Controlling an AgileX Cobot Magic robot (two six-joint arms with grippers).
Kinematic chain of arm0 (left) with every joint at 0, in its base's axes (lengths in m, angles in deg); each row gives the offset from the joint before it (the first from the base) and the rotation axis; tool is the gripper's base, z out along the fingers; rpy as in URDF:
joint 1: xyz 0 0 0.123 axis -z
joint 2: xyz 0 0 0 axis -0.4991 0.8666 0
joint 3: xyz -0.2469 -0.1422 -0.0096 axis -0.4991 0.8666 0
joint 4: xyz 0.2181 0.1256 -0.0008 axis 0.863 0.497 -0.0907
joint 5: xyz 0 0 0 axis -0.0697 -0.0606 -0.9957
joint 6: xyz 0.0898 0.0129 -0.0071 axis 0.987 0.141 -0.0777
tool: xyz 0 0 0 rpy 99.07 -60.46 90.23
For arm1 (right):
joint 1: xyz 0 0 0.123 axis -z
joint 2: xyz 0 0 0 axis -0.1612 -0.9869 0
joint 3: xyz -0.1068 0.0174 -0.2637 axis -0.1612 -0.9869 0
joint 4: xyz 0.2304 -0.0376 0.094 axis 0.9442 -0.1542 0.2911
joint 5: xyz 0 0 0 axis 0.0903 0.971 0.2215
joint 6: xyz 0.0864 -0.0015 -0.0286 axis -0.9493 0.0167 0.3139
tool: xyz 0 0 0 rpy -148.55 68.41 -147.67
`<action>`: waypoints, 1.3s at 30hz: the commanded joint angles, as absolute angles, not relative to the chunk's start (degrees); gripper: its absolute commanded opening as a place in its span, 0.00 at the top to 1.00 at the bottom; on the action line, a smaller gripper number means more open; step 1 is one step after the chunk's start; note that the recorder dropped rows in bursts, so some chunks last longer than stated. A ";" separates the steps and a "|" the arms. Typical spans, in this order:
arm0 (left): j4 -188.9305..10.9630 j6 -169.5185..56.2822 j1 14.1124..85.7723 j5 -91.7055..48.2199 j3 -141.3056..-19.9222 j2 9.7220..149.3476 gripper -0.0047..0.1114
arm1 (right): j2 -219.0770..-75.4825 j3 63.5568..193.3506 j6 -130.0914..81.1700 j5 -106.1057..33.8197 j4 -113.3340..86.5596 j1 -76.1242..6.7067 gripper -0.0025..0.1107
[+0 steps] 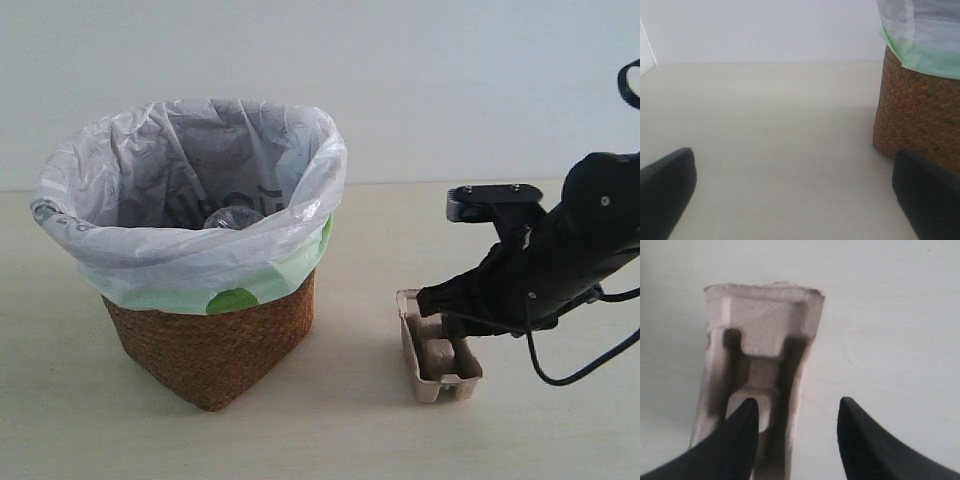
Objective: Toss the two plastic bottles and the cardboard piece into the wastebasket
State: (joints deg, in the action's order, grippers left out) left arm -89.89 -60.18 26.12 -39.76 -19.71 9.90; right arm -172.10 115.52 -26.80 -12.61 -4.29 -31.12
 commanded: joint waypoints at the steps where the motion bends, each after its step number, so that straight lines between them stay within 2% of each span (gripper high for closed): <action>1: -90.01 -60.68 26.53 -39.31 -19.92 9.72 0.03 | -170.71 115.56 -26.89 -11.71 -5.05 -29.17 0.60; 15: -90.01 -60.68 26.53 -39.31 -19.92 9.72 0.03 | -171.04 115.56 -27.17 -15.51 -5.05 -29.17 0.60; 33: -90.01 -60.68 26.53 -39.31 -19.92 9.72 0.03 | -178.11 115.56 -27.60 -17.26 -4.84 -29.29 0.60; 36: -90.01 -60.68 26.53 -39.31 -19.92 9.72 0.03 | -178.11 115.56 -27.60 -16.85 -4.84 -29.29 0.73; 39: -90.01 -60.68 26.53 -39.31 -19.92 9.72 0.03 | -178.11 115.56 -26.96 -16.36 -4.84 -29.29 0.96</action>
